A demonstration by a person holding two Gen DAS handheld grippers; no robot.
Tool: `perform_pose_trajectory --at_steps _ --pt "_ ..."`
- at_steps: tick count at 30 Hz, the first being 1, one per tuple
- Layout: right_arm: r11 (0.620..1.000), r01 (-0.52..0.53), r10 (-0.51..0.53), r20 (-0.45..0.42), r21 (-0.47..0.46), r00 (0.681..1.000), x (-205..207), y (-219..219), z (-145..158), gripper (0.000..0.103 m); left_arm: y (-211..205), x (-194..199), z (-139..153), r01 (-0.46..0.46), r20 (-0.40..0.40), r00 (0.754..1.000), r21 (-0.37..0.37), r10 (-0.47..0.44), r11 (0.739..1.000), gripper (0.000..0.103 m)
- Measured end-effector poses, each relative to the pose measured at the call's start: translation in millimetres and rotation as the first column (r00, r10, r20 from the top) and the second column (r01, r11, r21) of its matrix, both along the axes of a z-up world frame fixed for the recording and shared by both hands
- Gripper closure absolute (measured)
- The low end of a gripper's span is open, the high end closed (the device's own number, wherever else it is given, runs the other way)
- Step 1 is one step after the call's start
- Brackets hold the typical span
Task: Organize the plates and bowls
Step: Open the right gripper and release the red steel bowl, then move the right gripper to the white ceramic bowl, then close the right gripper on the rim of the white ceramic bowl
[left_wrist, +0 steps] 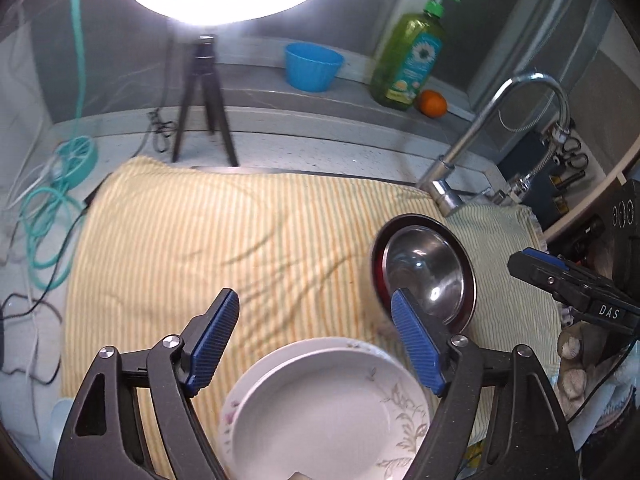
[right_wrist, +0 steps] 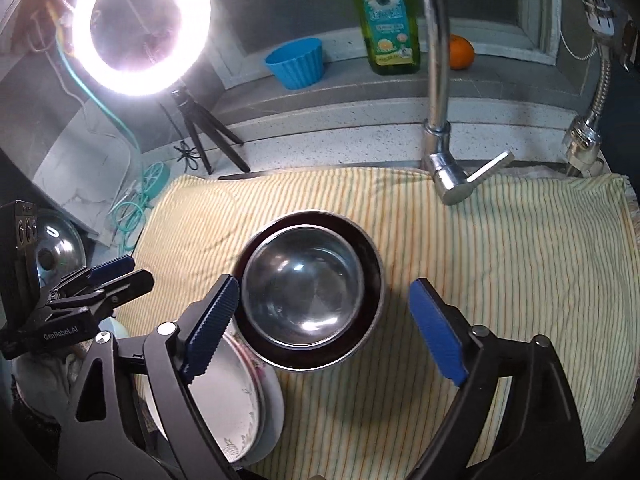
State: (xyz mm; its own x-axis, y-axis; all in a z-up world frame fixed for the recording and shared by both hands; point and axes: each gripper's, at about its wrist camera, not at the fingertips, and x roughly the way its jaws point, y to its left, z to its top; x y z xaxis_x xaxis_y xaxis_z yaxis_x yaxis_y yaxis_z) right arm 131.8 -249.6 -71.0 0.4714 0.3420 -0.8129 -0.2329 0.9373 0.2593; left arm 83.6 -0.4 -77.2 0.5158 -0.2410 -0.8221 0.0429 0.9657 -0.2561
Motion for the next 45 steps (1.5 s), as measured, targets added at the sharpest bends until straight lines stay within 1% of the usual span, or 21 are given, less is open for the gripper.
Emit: perform_pose_trajectory --at_steps 3,7,9,12,18,22,26,30,34,38,40,41,42,45 --pt "0.999 -0.035 0.035 0.024 0.001 0.999 -9.0 13.6 6.3 0.007 22.8 -19.2 3.9 -0.064 0.016 0.998 0.007 0.064 0.998 0.024" --pt "0.994 -0.108 0.107 0.039 0.007 0.993 -20.6 40.3 12.0 0.003 49.9 -46.7 5.2 -0.137 0.022 0.99 0.005 0.137 0.991 0.024" --pt "0.99 -0.144 0.143 0.046 0.004 0.989 -26.0 54.4 13.6 0.003 64.4 -60.9 4.4 -0.18 0.024 0.983 0.017 0.18 0.983 0.024" --pt "0.98 -0.201 0.201 0.053 0.006 0.978 -36.6 78.4 14.1 0.003 87.7 -83.8 -0.1 -0.253 0.012 0.967 0.005 0.253 0.967 0.024" --pt "0.946 -0.323 0.323 0.033 0.007 0.946 -51.8 131.9 7.8 0.003 129.1 -130.0 -12.3 -0.386 -0.014 0.922 0.013 0.386 0.923 0.024" --pt "0.918 -0.396 0.396 0.002 0.008 0.918 -61.2 167.0 -3.0 0.003 151.8 -160.8 -24.5 -0.469 -0.039 0.882 0.012 0.469 0.883 0.024" --pt "0.889 -0.458 0.458 -0.016 0.014 0.889 -71.6 201.4 -12.8 0.003 170.2 -186.2 -37.2 -0.536 -0.059 0.843 0.006 0.535 0.844 0.024" --pt "0.866 -0.5 0.5 -0.036 0.028 0.865 -79.7 228.1 -23.1 0.003 183.9 -203.0 -45.8 -0.575 -0.068 0.817 -0.004 0.573 0.818 0.024" --pt "0.845 -0.534 0.535 -0.064 0.027 0.843 -86.6 251.7 -35.1 0.003 189.6 -210.8 -51.4 -0.586 -0.07 0.809 -0.004 0.584 0.811 0.024" --pt "0.83 -0.557 0.557 -0.086 0.026 0.826 -92.7 274.3 -46.9 0.003 191.8 -213.1 -55.6 -0.584 -0.064 0.81 -0.009 0.583 0.811 0.024" --pt "0.824 -0.566 0.565 -0.096 0.023 0.819 -94.5 282.6 -51.9 0.003 191.6 -212.8 -56.8 -0.578 -0.059 0.815 -0.013 0.576 0.816 0.024" --pt "0.82 -0.572 0.571 -0.102 0.024 0.815 -95.4 286.8 -54.6 0.005 191.5 -212.5 -57.2 -0.575 -0.056 0.818 -0.017 0.573 0.818 0.024" --pt "0.817 -0.577 0.575 -0.107 0.022 0.811 -96.3 290.8 -56.7 0.008 191.4 -211.6 -57.5 -0.569 -0.051 0.821 -0.019 0.568 0.822 0.025" --pt "0.81 -0.586 0.583 -0.128 0.015 0.802 -97.1 300.7 -65.0 0.013 191.3 -206.3 -59.3 -0.555 -0.041 0.832 -0.017 0.554 0.832 0.029"
